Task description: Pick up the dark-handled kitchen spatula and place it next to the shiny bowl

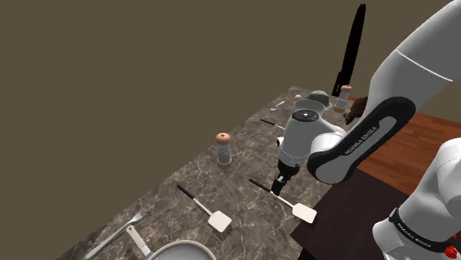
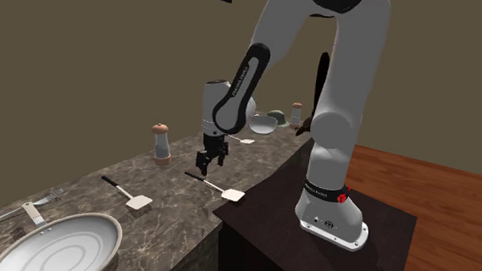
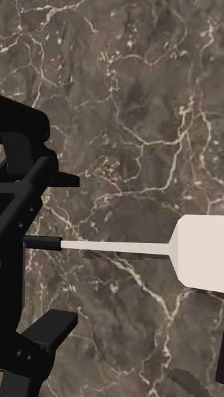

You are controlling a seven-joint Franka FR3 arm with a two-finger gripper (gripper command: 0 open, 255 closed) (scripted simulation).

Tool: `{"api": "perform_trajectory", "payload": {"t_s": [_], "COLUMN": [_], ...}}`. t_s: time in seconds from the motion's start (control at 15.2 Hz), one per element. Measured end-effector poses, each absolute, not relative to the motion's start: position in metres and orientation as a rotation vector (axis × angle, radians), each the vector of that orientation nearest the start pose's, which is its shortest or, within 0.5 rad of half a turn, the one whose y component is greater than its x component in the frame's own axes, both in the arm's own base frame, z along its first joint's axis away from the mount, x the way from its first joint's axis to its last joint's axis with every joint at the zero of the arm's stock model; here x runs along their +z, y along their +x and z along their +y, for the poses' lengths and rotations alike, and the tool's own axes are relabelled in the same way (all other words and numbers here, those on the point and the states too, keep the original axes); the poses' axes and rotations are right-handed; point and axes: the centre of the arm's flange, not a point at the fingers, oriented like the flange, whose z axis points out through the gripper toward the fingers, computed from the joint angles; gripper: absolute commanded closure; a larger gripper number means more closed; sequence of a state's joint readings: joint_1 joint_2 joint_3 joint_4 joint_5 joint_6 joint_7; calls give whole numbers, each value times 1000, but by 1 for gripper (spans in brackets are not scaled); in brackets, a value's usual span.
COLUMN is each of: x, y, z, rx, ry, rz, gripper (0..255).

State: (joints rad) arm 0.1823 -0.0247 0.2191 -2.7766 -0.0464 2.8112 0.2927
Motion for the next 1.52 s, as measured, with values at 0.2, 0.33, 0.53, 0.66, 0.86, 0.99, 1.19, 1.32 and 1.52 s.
{"api": "perform_trajectory", "payload": {"t_s": [0.2,0.33,0.53,0.66,0.86,0.99,1.19,1.32,1.52], "x": [205,193,179,176,175,174,174,174,175], "y": [360,360,360,361,361,361,361,361,361], "z": [162,162,163,162,162,162,162,162,162], "rx": [-103,-103,-103,-103,-104,-104,-104,-104,-104], "ry": [-3126,-3125,-3124,-3124,-3124,-3124,-3124,-3124,-3124], "rz": [-250,-251,-251,-252,-252,-252,-252,-252,-252], "gripper": [0,0,0,0,0,255,255,255,255]}}
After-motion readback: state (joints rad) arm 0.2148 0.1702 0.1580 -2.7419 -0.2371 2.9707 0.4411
